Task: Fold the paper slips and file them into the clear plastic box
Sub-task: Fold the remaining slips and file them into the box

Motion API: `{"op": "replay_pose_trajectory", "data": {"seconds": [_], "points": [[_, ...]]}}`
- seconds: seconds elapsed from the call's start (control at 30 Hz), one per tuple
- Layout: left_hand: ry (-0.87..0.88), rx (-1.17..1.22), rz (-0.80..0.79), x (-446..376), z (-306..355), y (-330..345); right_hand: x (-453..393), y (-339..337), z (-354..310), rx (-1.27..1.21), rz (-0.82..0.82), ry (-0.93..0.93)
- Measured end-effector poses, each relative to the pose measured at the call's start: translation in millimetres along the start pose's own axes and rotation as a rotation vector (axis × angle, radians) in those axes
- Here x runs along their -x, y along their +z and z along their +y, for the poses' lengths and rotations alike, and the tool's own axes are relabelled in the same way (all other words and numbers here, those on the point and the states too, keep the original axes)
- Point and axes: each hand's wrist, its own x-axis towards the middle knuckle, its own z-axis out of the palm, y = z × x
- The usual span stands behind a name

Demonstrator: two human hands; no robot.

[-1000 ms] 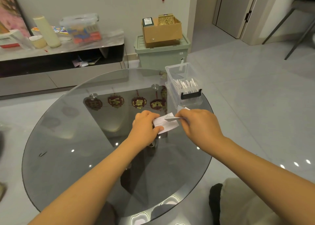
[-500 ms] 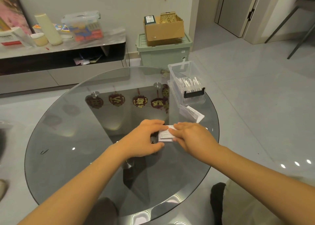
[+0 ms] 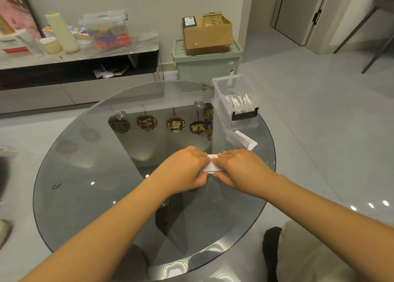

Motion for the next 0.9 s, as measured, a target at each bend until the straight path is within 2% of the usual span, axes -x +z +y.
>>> {"op": "replay_pose_trajectory", "data": {"seconds": [0.13, 0.23, 0.37, 0.47, 0.53, 0.6, 0.77, 0.9], "points": [[-0.047, 0.062, 0.025, 0.2, 0.3, -1.8, -5.8, -0.5, -4.9, 0.044, 0.010, 0.046], [-0.060, 0.087, 0.036, 2.0, 0.9, 0.8, -9.7, 3.6, -1.7, 0.060, 0.117, 0.054], [-0.135, 0.148, 0.126, 3.1, -0.7, 3.5, -5.6, -2.8, 1.1, 0.034, 0.033, 0.135], [-0.214, 0.157, 0.152, 2.5, -0.2, 2.1, -0.6, -10.4, 1.9, -0.146, 0.142, 0.152], [-0.246, 0.146, 0.156, 1.2, 1.1, 0.1, 0.1, -5.8, 10.4, -0.078, 0.302, 0.142], [-0.248, 0.132, 0.177, 0.1, 1.2, -2.4, -0.4, -6.5, 16.8, -0.043, 0.368, 0.199], [-0.179, 0.083, 0.226, 2.6, 1.3, -4.7, 0.4, 0.3, 37.9, -0.081, 0.147, 0.359], [-0.155, 0.051, 0.231, 2.3, -1.1, -4.5, -1.8, 5.9, 45.0, -0.024, 0.078, 0.396]]}}
